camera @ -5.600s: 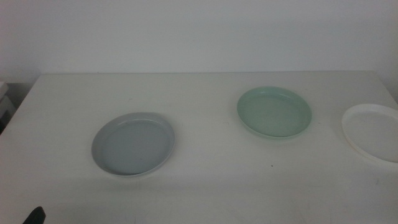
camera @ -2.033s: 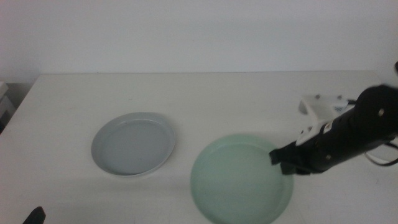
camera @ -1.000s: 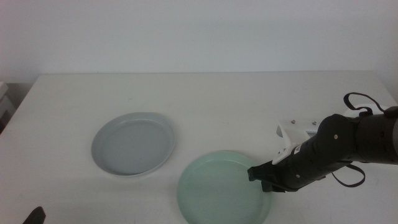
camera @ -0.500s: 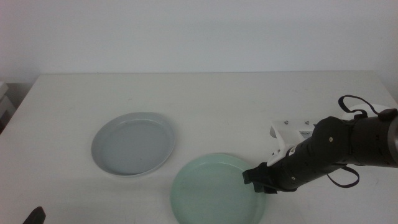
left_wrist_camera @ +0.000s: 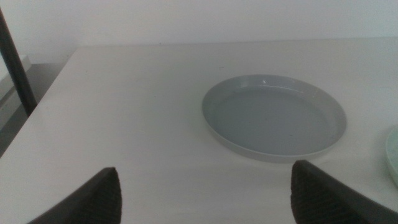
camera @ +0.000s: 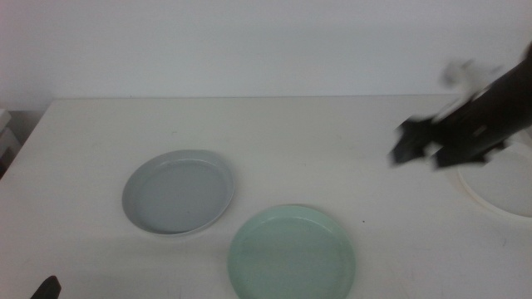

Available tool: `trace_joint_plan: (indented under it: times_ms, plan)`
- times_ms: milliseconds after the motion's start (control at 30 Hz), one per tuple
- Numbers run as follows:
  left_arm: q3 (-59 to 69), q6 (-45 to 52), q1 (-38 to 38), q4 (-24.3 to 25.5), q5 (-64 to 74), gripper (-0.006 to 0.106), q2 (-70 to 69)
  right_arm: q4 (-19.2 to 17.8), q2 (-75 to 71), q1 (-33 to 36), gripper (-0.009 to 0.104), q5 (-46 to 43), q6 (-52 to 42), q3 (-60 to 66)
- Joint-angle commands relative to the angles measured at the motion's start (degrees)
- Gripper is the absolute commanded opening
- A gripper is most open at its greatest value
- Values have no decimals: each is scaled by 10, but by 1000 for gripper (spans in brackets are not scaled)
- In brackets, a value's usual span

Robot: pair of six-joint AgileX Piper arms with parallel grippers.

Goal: Stack the three bowls on top of each other.

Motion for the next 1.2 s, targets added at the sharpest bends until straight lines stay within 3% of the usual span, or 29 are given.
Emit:
trace_joint_plan:
  times_ms: [0,167,300,500,700,1167]
  plan:
    - [-3,-5,0,-4,-44,103,-7,-22,-24,-58,59,32,-1,-59]
    - [-3,-5,0,-4,-44,103,-7,-65,-13,-174,59,33,8,-123]
    - [-3,-5,0,-4,-44,103,-7,-64,22,-259,59,31,10,-157]
    - [-3,-5,0,-4,-44,103,-7,-81,101,-328,59,26,-29,-191]
    - [-3,-5,0,-4,-44,103,-7,-82,184,-370,55,38,-29,-229]
    - [-3,-5,0,-5,-44,103,-7,-89,281,-372,41,32,-46,-234]
